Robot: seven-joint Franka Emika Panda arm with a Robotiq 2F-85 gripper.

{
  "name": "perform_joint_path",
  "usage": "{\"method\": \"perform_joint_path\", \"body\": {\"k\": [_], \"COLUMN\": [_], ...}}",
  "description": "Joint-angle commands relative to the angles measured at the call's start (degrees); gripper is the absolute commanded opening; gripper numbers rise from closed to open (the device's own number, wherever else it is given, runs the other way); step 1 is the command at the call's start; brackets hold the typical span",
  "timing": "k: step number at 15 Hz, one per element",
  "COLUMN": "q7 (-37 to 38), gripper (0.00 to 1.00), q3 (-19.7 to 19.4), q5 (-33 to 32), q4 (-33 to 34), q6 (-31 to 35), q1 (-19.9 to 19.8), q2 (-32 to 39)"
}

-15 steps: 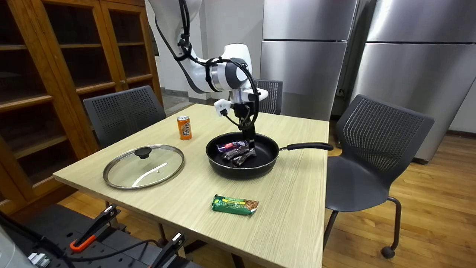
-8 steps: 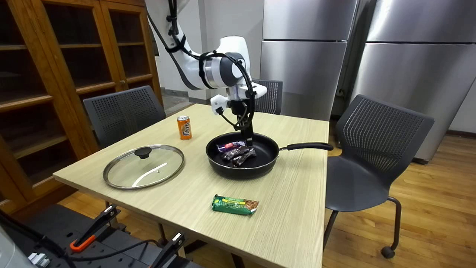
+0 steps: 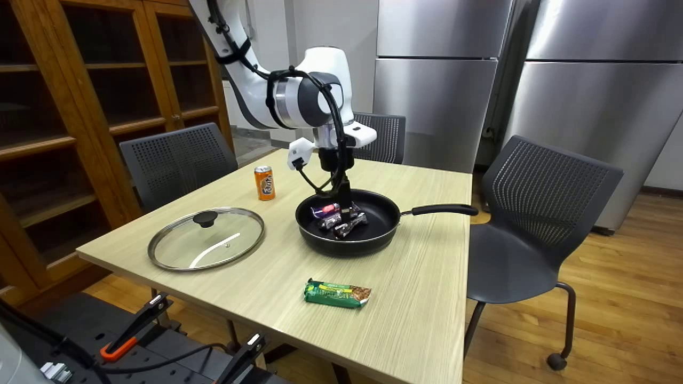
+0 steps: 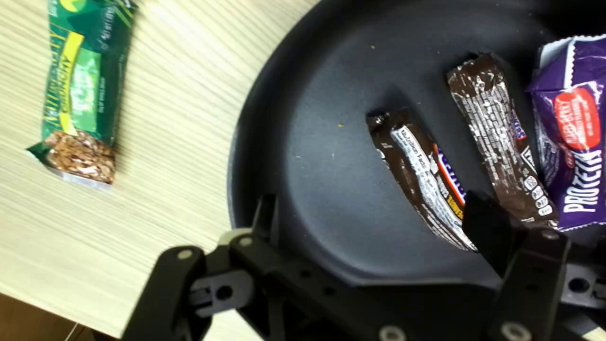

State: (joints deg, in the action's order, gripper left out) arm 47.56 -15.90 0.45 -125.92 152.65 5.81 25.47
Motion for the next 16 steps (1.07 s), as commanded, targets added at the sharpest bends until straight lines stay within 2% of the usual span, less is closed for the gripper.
{"method": "perform_joint_path", "body": {"k": [1, 6, 9, 11, 16], "q7": [3.09, 6.84, 6.76, 5.33, 5.38], "gripper": [1.00, 1.00, 1.00, 1.00, 1.00], "q3": [-1.10, -2.49, -2.00, -0.86, -0.70], "q5": [-0.56, -3.01, -3.88, -2.97, -3.43], "q4": [-7.84, -14.25, -16.64, -14.23, -14.90], "q6": [0.01, 0.16, 0.82, 0.05, 0.36], "q1": [0.05, -0.30, -1.06, -2.09, -2.04], "q2": [-7.72, -12.76, -14.01, -11.36, -11.60]}}
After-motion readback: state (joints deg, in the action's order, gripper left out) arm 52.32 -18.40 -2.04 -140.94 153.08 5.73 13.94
